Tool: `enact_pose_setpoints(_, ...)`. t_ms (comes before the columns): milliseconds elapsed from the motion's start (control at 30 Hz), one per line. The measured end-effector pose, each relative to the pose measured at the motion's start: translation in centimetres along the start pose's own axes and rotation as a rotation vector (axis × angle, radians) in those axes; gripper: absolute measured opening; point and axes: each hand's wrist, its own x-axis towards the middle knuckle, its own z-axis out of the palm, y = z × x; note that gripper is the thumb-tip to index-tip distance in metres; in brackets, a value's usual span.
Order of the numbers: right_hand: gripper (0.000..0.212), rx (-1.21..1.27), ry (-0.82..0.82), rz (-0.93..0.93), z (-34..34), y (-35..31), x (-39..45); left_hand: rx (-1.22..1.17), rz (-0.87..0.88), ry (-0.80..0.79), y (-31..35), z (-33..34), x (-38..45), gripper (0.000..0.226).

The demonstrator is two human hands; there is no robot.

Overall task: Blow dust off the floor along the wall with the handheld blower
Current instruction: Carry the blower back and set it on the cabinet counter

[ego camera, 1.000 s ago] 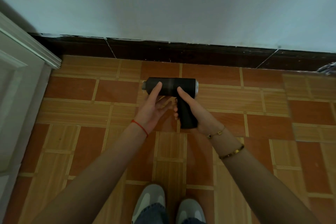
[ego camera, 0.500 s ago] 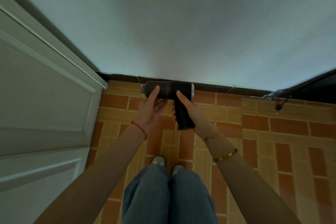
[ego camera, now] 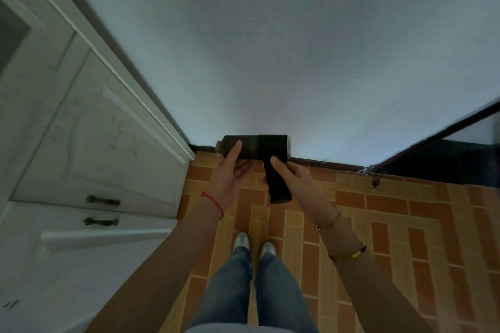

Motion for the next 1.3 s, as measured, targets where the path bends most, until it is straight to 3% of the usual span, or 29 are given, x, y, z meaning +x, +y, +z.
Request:
enact_pose_setpoints(233, 0.039, -0.006, 0.099, -0.053, 1.6, -2.6, -5.0, 0.255, -0.012, -0.066, 3.5, -0.1, -5.7, 0.047)
enact_pose_setpoints(367, 0.041, -0.007, 0.095, -0.085, 1.9, -3.2, -6.6, 0.458, 0.021, -0.006, 4.2, -1.2, -7.7, 0.053)
enact_pose_setpoints(767, 0.036, -0.017, 0.034, -0.096, 2.3, -3.0, -8.7, 1.062, 0.491, 0.184, 4.1, -5.2, -11.8, 0.037)
enact_pose_setpoints(1033, 0.046, -0.052, -0.006, -0.103, 2.7, -2.8, -8.9, 1.139, 0.57, 0.329, 3.3, -7.3, -13.8, 0.035)
enact_pose_setpoints(1200, 0.064, -0.083, -0.086, -0.091, 3.7, -2.4, -8.9, 1.181, 0.612, 0.481, 3.0, -9.7, -16.0, 0.038)
enact_pose_setpoints(1300, 0.05, -0.129, -0.164, -0.085, 4.8, -2.3, -8.9, 1.196, 0.667, 0.585, 2.5, -11.5, -18.4, 0.035)
